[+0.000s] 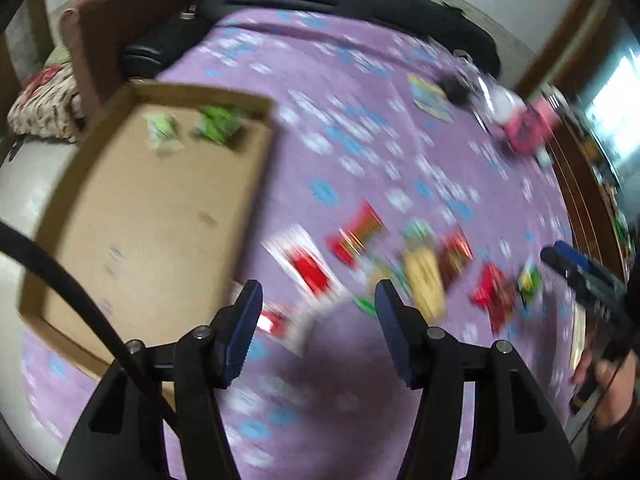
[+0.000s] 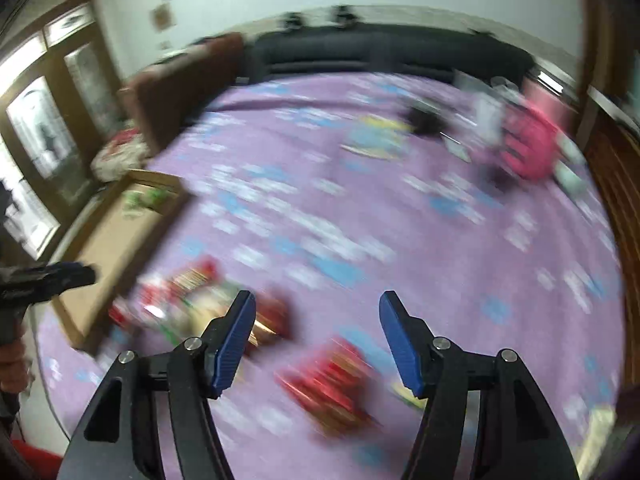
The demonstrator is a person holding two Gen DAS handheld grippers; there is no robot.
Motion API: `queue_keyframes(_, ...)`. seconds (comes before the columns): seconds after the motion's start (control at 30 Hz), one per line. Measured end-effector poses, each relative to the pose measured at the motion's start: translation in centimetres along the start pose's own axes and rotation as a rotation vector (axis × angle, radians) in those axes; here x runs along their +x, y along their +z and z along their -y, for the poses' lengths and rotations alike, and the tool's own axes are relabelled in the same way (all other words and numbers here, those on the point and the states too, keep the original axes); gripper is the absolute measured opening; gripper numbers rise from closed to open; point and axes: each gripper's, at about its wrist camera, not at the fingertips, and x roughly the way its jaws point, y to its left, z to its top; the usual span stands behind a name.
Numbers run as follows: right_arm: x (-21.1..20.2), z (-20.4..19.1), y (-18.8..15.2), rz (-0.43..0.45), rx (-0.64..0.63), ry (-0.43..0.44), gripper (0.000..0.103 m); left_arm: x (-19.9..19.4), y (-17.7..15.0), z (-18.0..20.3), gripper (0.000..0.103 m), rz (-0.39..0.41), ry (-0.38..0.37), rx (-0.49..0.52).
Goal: Organize snacks
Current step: 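Grasp the green chip bag with yellow logo using the right gripper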
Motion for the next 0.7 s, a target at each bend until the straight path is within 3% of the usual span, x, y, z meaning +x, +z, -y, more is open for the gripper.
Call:
queue_keyframes(0.17, 0.3, 4.6, -3.5, -0.041, 0.065, -0.077, 0.065, 3.3, -3.1, 4.0, 0.060, -0.100, -0.003, 0.024)
queue_keyframes(0.27, 1.5, 6.2, -3.9, -0.055, 0.135, -0.031, 0.065, 3.9, -3.6, 5.2, 0.060, -0.124, -0.005, 0.016)
queue_keyframes(0.5, 4.2, 3.4, -3.4, -0.066, -0.110, -0.027, 0.064, 4.2, -3.9, 8.1, 0.060, -0.132, -0.024, -0.038)
queue_keyframes(0.6, 5.1, 3.2, -3.5, -0.086, -0.193, -0.038, 0.043, 4.6, -3.8, 9.6, 0.060, -0.149, -0.055, -0.074)
queue_keyframes(0.7, 4.9, 3.4, -3.7, -0.095, -0.223, -0.030, 0.043, 5.3, -3.7, 11.7, 0.060, -0.160, -0.075, -0.104)
